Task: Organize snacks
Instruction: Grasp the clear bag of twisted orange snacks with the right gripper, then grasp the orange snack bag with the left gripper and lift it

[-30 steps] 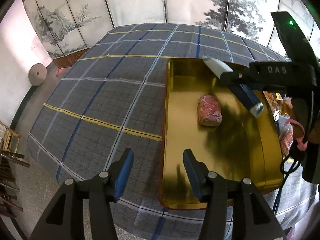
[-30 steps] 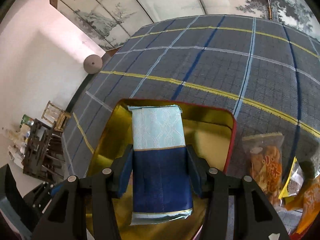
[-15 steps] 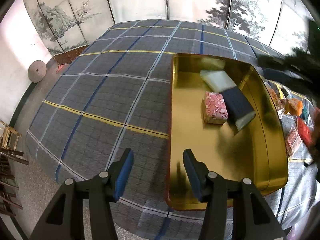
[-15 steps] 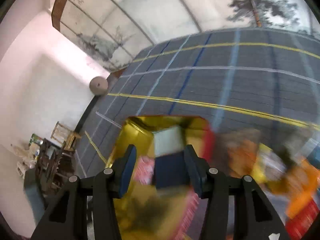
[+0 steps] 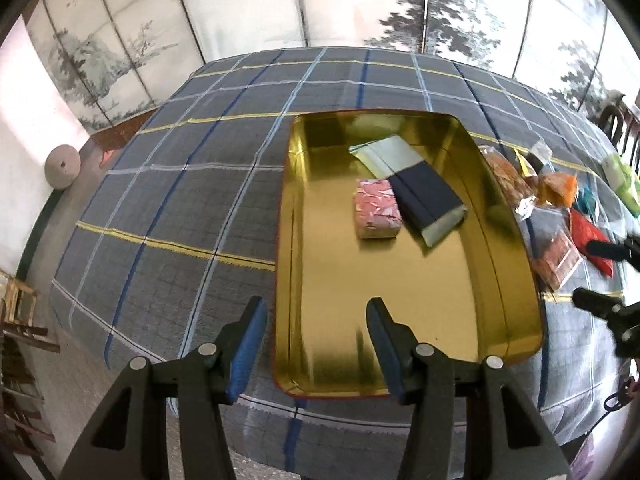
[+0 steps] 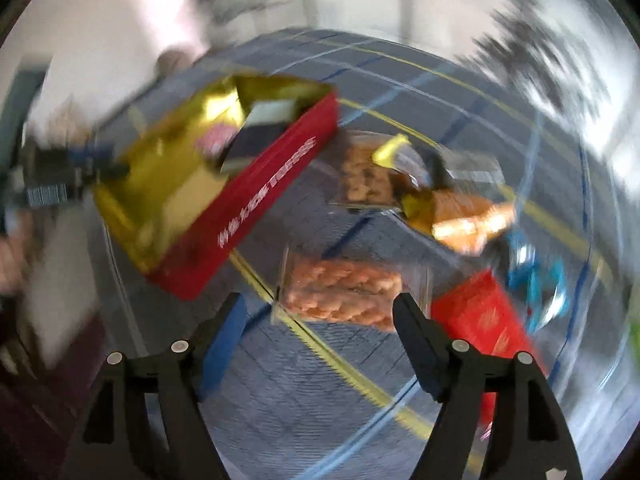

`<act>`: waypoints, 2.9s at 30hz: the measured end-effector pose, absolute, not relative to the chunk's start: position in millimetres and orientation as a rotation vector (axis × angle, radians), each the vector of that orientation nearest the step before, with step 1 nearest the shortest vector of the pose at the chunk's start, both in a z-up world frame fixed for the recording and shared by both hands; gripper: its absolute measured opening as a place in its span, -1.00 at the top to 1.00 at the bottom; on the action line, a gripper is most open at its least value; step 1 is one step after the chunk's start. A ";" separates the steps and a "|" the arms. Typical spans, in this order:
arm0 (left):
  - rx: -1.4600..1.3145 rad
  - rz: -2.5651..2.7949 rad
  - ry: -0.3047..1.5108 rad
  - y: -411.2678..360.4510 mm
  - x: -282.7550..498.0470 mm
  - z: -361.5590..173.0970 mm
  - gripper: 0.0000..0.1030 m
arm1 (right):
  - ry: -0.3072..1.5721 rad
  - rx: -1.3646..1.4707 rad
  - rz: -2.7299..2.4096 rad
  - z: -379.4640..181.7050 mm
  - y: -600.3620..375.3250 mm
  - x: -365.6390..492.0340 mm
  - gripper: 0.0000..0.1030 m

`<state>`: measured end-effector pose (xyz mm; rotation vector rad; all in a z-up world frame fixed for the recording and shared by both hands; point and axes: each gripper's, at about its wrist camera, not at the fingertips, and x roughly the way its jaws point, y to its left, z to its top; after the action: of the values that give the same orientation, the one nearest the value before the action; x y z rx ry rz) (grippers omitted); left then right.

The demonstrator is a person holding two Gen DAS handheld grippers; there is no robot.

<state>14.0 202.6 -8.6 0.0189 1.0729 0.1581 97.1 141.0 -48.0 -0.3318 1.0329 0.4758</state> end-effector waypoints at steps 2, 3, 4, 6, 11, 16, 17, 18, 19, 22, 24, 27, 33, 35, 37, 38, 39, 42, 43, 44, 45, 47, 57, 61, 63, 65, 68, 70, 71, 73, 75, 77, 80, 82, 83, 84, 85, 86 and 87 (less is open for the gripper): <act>0.025 0.154 1.077 199.6 14.3 -8.2 -0.03 | 1.038 -0.557 0.539 -52.3 156.4 100.0 -0.41; 0.028 0.155 1.080 198.7 14.6 -8.0 -0.03 | 1.037 -0.614 0.558 -53.7 160.0 103.2 -0.41; 0.029 0.156 1.081 197.9 14.8 -7.5 -0.03 | 1.037 -0.715 0.609 -54.6 166.8 105.6 -0.41; 0.028 0.160 1.084 196.4 15.9 -7.7 -0.03 | 1.049 -0.855 0.710 -58.4 175.6 108.1 -0.39; 0.033 0.159 1.098 190.8 20.2 -6.8 -0.03 | 1.182 -1.066 0.881 -76.3 188.1 137.7 -0.23; 0.042 0.138 1.116 184.7 25.7 -6.9 -0.03 | 1.320 -0.953 0.993 -81.7 183.7 172.1 -0.31; 0.048 0.135 1.118 183.0 26.8 -6.9 -0.03 | 1.344 -0.911 0.987 -80.3 181.8 178.2 -0.31; 0.056 0.135 1.119 181.2 28.0 -6.6 -0.03 | 1.363 -0.872 0.966 -79.4 180.0 181.3 -0.31; 0.064 0.136 1.118 179.9 28.8 -6.1 -0.03 | 1.363 -0.836 0.928 -78.5 177.7 182.1 -0.22; 0.065 0.129 1.111 180.4 29.3 -4.7 -0.03 | 1.280 -0.779 0.823 -73.3 167.7 163.5 0.22; 0.055 0.132 1.110 181.3 29.4 -4.2 -0.03 | 1.257 -0.718 0.756 -70.9 157.3 151.6 0.31; 0.058 0.120 1.110 177.3 27.7 -3.3 -0.03 | 1.180 -0.595 0.642 -62.6 132.8 123.6 0.32; 0.064 -0.003 1.108 150.6 18.9 4.4 -0.03 | 1.005 -0.113 0.390 -31.1 32.5 52.7 0.33; 0.085 -0.078 1.106 133.8 16.7 6.9 -0.03 | 0.951 -0.022 0.286 -21.4 -6.1 34.9 0.33; 0.116 -0.148 1.100 113.1 14.1 9.8 -0.03 | 0.907 0.048 0.171 -11.6 -53.8 19.7 0.33; 0.112 -0.205 1.100 103.9 13.7 11.2 -0.03 | 0.896 0.088 0.114 -8.9 -80.2 13.2 0.33; 0.097 -0.264 1.108 94.5 14.4 12.1 -0.03 | 0.885 0.124 0.039 -6.0 -109.7 7.0 0.33; 0.055 -0.399 1.155 68.6 21.1 8.3 -0.03 | 0.873 0.157 -0.066 -9.0 -154.3 0.9 0.33; 0.046 -0.425 1.170 60.1 24.8 6.2 -0.03 | 0.865 0.174 -0.092 -9.7 -169.2 -1.1 0.33; 0.042 -0.436 1.173 53.9 26.2 5.6 -0.03 | 0.862 0.175 -0.103 -12.6 -173.3 1.4 0.33; 0.049 -0.438 1.164 47.4 30.9 6.8 -0.03 | 0.858 0.164 -0.124 -14.4 -177.9 3.9 0.33; 0.082 -0.429 1.116 36.7 42.2 14.3 -0.03 | 0.852 0.146 -0.148 -19.4 -186.5 6.2 0.33; 0.342 -0.503 0.997 -33.3 120.4 11.3 -0.03 | 0.833 0.242 -0.180 -51.5 -212.9 17.3 0.33; 0.394 -0.529 1.039 -48.9 141.5 -8.0 -0.03 | 0.825 0.228 -0.176 -57.2 -211.7 17.5 0.33; 0.415 -0.539 1.055 -53.9 146.8 -15.6 -0.03 | 0.822 0.237 -0.168 -57.5 -212.7 18.2 0.33; 0.433 -0.555 1.057 -60.1 150.6 -22.4 -0.03 | 0.819 0.252 -0.162 -57.7 -214.4 18.3 0.33; 0.484 -0.535 1.091 -69.0 158.8 -38.4 -0.03 | 0.818 0.255 -0.163 -58.4 -214.8 18.1 0.32; 0.485 -0.510 1.080 -68.7 163.1 -43.1 0.25 | 0.818 0.257 -0.163 -58.4 -215.3 18.0 0.32; 0.469 -0.516 1.075 -66.9 163.4 -42.6 0.27 | 0.818 0.258 -0.164 -58.3 -215.3 18.1 0.32; 0.437 -0.511 1.050 -63.7 161.2 -39.0 0.49 | 0.820 0.250 -0.168 -58.9 -214.7 18.6 0.32; 0.424 -0.470 1.016 -59.9 155.0 -32.4 0.53 | 0.822 0.245 -0.171 -59.4 -214.0 18.7 0.32; 0.371 -0.459 1.013 -53.4 148.5 -23.9 0.54 | 0.824 0.239 -0.174 -59.8 -213.2 18.9 0.32; 0.269 -0.480 0.998 -39.3 120.7 -5.7 0.54 | 0.824 0.237 -0.177 -60.1 -212.9 18.8 0.32; 0.231 -0.482 0.977 -32.4 100.3 6.9 0.55 | 0.825 0.235 -0.179 -59.8 -212.4 19.1 0.32; 0.204 -0.487 0.971 -27.9 91.4 12.3 0.55 | 0.825 0.232 -0.181 -60.0 -211.9 19.1 0.32; 0.177 -0.491 0.966 -23.1 81.6 17.7 0.54 | 0.827 0.228 -0.184 -60.3 -211.3 19.3 0.31; 0.159 -0.486 0.961 -19.7 73.0 22.6 0.55 | 0.828 0.224 -0.187 -60.6 -210.6 19.5 0.31; 0.144 -0.478 0.956 -15.6 65.9 26.9 0.55 | 0.829 0.221 -0.190 -60.7 -209.4 19.5 0.31; 0.124 -0.472 0.952 -10.5 57.5 30.5 0.55 | 0.830 0.217 -0.192 -61.1 -208.7 19.4 0.31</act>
<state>57.5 -10.5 30.5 0.1241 0.9519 -0.4720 19.4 -208.7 -61.1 0.2170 0.8295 -0.1925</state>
